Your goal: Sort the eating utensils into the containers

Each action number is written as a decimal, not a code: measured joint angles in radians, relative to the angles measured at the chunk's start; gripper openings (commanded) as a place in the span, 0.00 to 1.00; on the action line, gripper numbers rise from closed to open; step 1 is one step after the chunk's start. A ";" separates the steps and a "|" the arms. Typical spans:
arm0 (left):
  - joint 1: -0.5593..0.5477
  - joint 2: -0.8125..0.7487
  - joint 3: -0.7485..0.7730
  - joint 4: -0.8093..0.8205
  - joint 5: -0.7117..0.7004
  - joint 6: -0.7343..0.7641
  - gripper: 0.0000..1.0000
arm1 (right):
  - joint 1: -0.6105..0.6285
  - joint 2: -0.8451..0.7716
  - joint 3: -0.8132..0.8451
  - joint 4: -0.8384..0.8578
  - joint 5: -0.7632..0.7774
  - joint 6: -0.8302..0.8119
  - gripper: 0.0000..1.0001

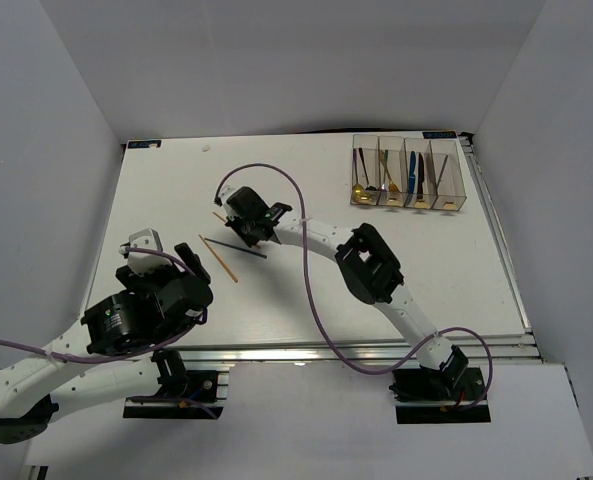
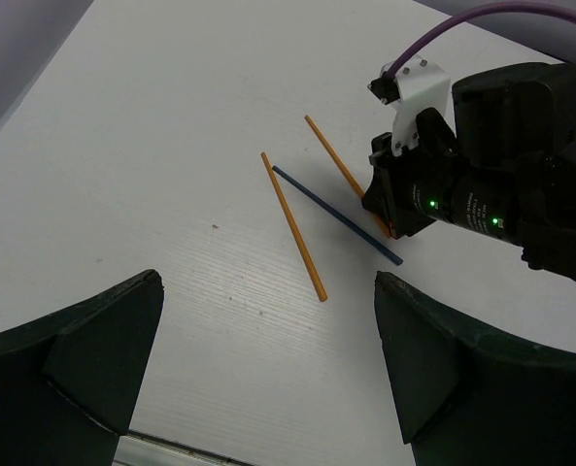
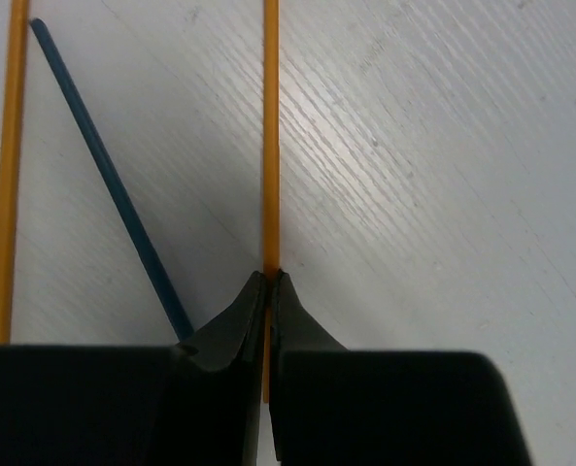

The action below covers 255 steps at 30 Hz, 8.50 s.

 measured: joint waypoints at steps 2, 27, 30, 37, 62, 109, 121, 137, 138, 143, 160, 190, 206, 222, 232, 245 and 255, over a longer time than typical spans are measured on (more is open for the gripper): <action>0.000 0.000 0.000 0.000 0.000 0.000 0.98 | 0.000 -0.016 -0.018 -0.005 0.023 -0.006 0.00; 0.000 -0.002 0.000 0.036 0.004 0.036 0.98 | -0.926 -0.351 -0.218 -0.042 0.076 0.012 0.00; 0.000 0.024 0.000 0.045 0.008 0.045 0.98 | -0.960 -0.287 -0.169 -0.043 0.069 0.034 0.00; 0.000 0.015 0.000 0.057 0.011 0.063 0.98 | -1.005 -0.174 -0.102 -0.062 0.053 0.040 0.00; 0.000 0.030 0.000 0.045 0.007 0.050 0.98 | -0.226 -0.511 -0.400 0.072 -0.127 -0.028 0.55; 0.006 -0.069 0.001 -0.085 -0.013 -0.010 0.98 | 0.359 -0.247 -0.290 -0.105 0.406 0.921 0.83; 0.006 -0.135 0.002 -0.060 -0.022 -0.053 0.98 | 0.433 -0.190 -0.311 -0.108 0.437 1.019 0.17; 0.006 -0.166 0.002 -0.060 -0.026 -0.061 0.98 | 0.369 -0.255 -0.428 -0.115 0.463 0.883 0.20; 0.006 -0.167 0.002 -0.060 -0.026 -0.062 0.98 | 0.361 -0.256 -0.433 -0.114 0.453 0.862 0.19; 0.006 -0.167 0.002 -0.060 -0.026 -0.064 0.98 | 0.332 -0.295 -0.502 -0.049 0.388 0.783 0.00; 0.006 -0.179 0.002 -0.059 -0.027 -0.071 0.98 | -0.084 -0.710 -0.826 -0.129 0.235 0.502 0.00; 0.006 -0.069 0.000 0.049 0.003 0.045 0.98 | -1.008 -0.089 0.094 -0.201 0.210 0.119 0.10; 0.006 -0.005 0.000 0.064 -0.007 0.059 0.98 | -0.975 -0.227 0.000 -0.241 0.116 0.191 0.53; 0.842 0.825 0.113 0.642 0.689 0.598 0.98 | -0.502 -1.278 -0.975 -0.036 -0.107 0.331 0.89; 0.843 0.820 0.038 0.655 0.845 0.637 0.96 | -0.483 -1.424 -1.239 -0.023 -0.203 0.373 0.89; 0.850 0.899 -0.111 0.729 0.888 0.571 0.61 | -0.413 -1.501 -1.279 0.042 -0.267 0.431 0.89; 0.851 0.846 -0.218 0.891 0.939 0.502 0.00 | -0.390 -1.508 -1.312 0.104 -0.263 0.506 0.89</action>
